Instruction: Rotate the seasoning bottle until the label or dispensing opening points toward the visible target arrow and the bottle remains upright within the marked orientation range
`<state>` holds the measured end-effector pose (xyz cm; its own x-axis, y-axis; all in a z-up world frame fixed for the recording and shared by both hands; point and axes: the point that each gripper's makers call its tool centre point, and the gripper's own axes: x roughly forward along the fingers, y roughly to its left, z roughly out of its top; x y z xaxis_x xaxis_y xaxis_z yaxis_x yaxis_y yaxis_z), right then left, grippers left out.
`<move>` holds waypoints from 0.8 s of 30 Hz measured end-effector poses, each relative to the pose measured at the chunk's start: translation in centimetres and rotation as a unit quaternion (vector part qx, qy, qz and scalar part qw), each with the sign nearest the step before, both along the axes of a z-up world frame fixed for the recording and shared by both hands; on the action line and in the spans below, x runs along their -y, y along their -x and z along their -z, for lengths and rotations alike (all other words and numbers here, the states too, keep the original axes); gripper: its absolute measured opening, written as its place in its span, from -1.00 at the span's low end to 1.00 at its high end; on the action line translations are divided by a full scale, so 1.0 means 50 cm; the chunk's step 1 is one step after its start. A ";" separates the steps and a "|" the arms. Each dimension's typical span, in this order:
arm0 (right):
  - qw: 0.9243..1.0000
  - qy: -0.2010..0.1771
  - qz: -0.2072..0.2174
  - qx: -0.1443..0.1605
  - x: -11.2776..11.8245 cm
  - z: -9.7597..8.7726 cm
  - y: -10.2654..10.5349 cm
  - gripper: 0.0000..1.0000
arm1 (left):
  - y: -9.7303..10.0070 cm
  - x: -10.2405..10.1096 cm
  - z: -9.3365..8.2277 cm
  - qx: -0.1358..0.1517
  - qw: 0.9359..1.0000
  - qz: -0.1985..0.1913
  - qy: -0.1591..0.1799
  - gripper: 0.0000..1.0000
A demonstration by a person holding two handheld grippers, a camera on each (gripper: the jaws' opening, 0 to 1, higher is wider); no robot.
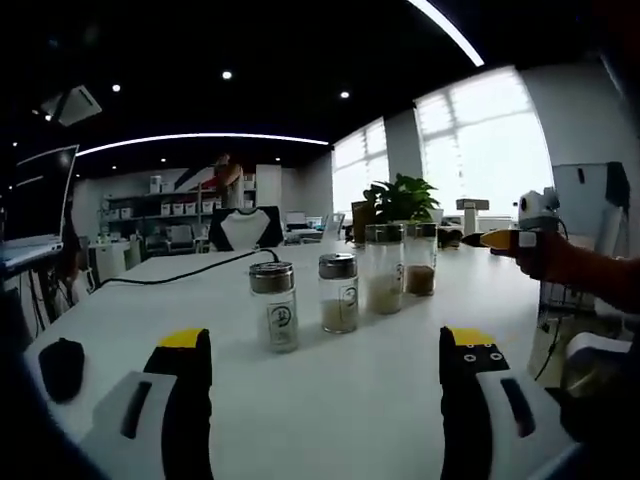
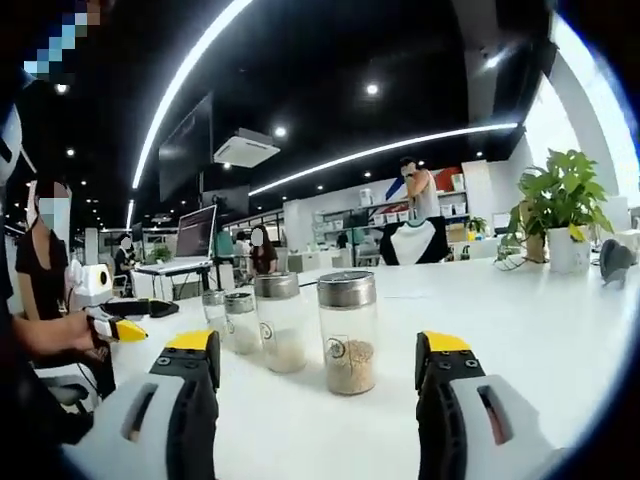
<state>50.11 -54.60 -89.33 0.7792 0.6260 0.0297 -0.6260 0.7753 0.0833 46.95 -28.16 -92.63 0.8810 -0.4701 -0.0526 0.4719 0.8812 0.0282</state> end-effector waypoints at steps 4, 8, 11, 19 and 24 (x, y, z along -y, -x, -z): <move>1.000 0.026 0.004 -0.009 -0.008 0.024 0.018 0.71 | 0.004 -0.006 0.002 0.014 0.999 -0.019 -0.021 0.99; 0.999 0.032 0.002 -0.012 -0.018 0.037 0.032 0.78 | 0.015 0.000 0.007 0.021 0.999 -0.024 -0.031 0.99; 0.998 0.055 -0.015 0.003 -0.039 0.047 0.051 0.93 | 0.022 0.003 0.014 0.018 0.999 -0.023 -0.025 0.99; 0.998 0.056 -0.001 -0.011 -0.043 0.078 0.076 0.99 | 0.048 0.018 0.029 0.030 0.998 -0.028 -0.037 0.99; 0.999 0.038 -0.009 -0.005 -0.062 0.071 0.103 0.99 | 0.058 0.027 0.036 0.032 0.999 -0.025 -0.024 0.99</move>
<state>44.96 -51.48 -92.90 0.7676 0.6404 -0.0251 -0.6397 0.7680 0.0313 44.04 -29.52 -94.44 0.9059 -0.4231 -0.0172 0.4226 0.9007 0.1003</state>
